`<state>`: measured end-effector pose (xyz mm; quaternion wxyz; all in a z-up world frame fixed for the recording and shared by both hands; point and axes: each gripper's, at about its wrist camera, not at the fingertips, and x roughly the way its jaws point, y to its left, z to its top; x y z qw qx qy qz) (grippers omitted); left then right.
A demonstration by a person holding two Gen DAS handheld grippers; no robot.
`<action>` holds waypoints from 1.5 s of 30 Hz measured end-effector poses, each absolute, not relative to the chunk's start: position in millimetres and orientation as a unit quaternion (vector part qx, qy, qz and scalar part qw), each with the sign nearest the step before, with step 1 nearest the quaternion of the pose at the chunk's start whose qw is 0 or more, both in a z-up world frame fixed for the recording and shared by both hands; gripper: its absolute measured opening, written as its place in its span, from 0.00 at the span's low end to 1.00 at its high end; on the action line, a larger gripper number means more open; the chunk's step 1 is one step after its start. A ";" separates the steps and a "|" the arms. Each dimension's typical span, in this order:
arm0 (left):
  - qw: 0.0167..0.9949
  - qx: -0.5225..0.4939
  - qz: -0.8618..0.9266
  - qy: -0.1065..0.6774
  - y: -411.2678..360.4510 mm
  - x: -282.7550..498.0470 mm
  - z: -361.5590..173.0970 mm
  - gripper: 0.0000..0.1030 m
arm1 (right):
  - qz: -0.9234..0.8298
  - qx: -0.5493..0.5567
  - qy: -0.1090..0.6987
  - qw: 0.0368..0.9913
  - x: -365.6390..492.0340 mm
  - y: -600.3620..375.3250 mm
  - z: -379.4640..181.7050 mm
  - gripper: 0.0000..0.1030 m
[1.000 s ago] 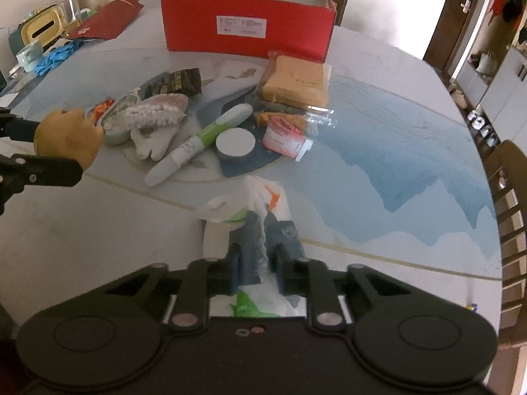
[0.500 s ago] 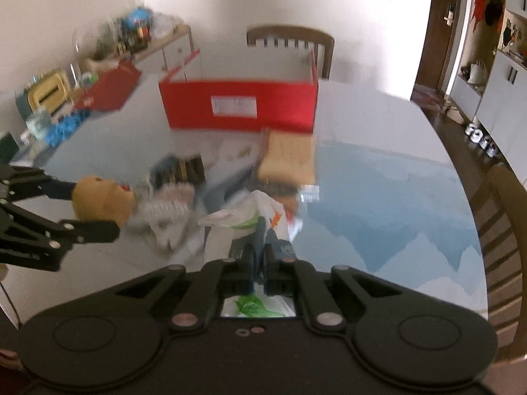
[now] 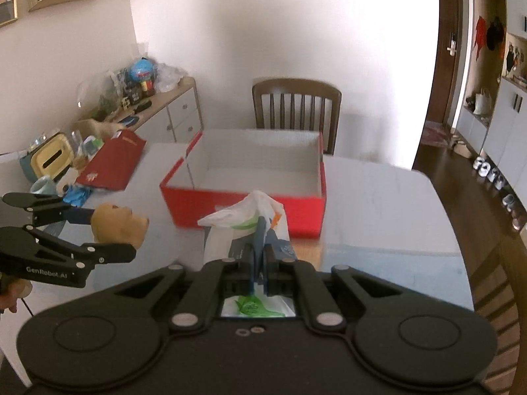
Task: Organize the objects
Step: 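Lift both held items and carry them toward the red box, then lower both items into the red box and open both grippers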
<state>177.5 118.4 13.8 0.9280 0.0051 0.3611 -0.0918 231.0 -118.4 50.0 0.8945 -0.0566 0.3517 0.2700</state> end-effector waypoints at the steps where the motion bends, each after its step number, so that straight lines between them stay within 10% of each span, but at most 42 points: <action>1: 0.928 0.004 -0.089 0.363 121.6 184.3 16.0 0.70 | 0.269 -0.058 0.349 0.896 236.1 -114.1 51.3 0.04; 24: 0.919 0.074 -0.095 0.374 158.7 370.9 9.7 0.70 | 0.210 -0.084 0.346 0.911 389.0 -22.1 30.5 0.04; 45: 0.828 0.045 -0.128 0.544 169.2 491.9 -94.1 0.71 | 0.178 -0.131 0.441 0.870 431.0 17.4 -73.9 0.04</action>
